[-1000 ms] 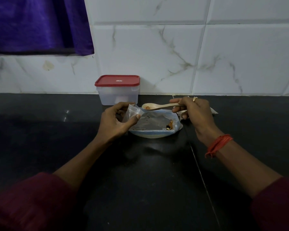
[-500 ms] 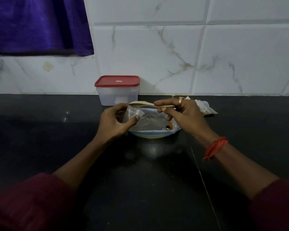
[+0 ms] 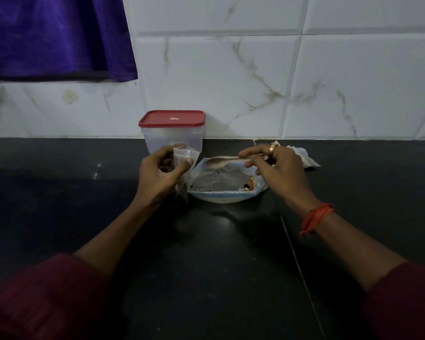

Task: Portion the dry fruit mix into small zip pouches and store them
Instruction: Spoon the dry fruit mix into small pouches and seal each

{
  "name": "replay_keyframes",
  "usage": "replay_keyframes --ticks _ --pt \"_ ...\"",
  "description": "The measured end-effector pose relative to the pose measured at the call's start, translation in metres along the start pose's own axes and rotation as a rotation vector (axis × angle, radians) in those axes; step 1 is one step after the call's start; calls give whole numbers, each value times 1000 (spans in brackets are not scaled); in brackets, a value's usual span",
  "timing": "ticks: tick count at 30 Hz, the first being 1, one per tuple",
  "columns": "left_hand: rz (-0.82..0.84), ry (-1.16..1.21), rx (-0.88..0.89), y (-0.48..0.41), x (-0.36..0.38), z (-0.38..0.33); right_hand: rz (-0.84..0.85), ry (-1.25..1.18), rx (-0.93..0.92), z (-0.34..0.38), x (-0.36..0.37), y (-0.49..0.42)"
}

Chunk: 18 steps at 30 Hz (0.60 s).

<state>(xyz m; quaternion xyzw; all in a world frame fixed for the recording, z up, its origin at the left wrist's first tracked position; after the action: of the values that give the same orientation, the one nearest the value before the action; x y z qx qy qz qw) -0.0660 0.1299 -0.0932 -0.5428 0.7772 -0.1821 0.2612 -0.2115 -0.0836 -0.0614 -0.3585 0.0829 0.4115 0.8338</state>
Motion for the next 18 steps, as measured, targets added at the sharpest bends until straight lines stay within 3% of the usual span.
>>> replay_keyframes --ticks 6,10,18 --pt "-13 48 -47 -1 0 1 112 482 -325 7 22 12" --pt "-2 56 -88 -1 1 4 118 491 -385 6 30 15" --pt "19 108 -251 -5 2 11 120 493 -338 -3 46 14"
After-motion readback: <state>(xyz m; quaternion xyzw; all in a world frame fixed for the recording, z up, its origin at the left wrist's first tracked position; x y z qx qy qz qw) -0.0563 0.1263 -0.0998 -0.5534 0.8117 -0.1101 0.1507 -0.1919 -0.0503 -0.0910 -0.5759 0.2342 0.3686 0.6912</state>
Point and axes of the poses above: each hand's wrist, its own y-axis away from the middle knuckle, its own x-axis out of the palm, z = x × y, the point moved 3 cm from there along -y, towards the middle knuckle, and after that the axes turned 2 degrees about y, right-handed, at the moved point
